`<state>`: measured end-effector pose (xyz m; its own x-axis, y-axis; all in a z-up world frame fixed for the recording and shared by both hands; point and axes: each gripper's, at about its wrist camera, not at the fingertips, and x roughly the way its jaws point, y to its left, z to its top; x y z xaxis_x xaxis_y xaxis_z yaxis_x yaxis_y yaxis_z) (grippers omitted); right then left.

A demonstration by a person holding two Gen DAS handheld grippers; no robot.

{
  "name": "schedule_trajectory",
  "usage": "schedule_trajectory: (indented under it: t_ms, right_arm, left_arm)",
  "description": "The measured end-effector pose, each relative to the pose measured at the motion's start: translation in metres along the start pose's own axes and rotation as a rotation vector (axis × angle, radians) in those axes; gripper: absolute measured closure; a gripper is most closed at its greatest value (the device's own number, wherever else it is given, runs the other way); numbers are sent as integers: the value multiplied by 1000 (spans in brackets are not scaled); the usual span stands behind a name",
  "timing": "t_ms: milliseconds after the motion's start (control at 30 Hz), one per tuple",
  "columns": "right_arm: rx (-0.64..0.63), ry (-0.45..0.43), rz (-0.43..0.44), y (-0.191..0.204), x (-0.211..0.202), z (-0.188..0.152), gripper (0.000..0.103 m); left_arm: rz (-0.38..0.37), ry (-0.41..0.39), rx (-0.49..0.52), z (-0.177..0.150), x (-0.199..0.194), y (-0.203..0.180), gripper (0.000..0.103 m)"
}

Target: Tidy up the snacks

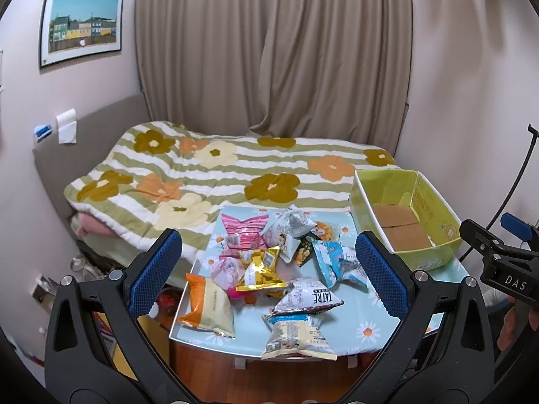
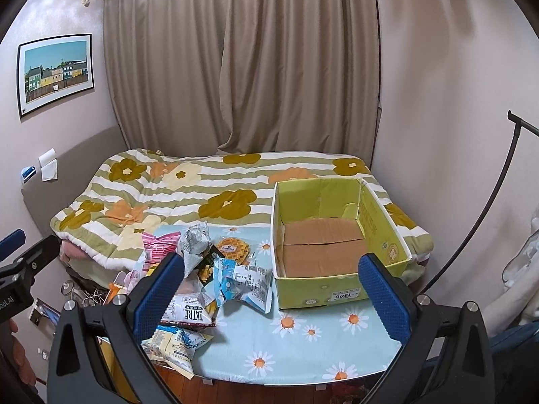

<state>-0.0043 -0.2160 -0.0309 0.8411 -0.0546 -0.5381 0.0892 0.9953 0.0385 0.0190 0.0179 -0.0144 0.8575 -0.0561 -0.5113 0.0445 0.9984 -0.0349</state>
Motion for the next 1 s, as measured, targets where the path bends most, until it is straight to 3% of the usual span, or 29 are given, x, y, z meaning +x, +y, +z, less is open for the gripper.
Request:
schedule_trajectory:
  t_ms: [433,600,1000]
  right_arm:
    - [-3,33,22,0,4,2,0]
    - [-18,88,60,-1,19,0,0]
    - [-70,285,251,13,91,-27,0]
  left_arm:
    - [13,45,-16,-8,1,6,1]
    - [26,119,-36,-15,13,8,1]
    - [71,321,-91,-52,69,25,1]
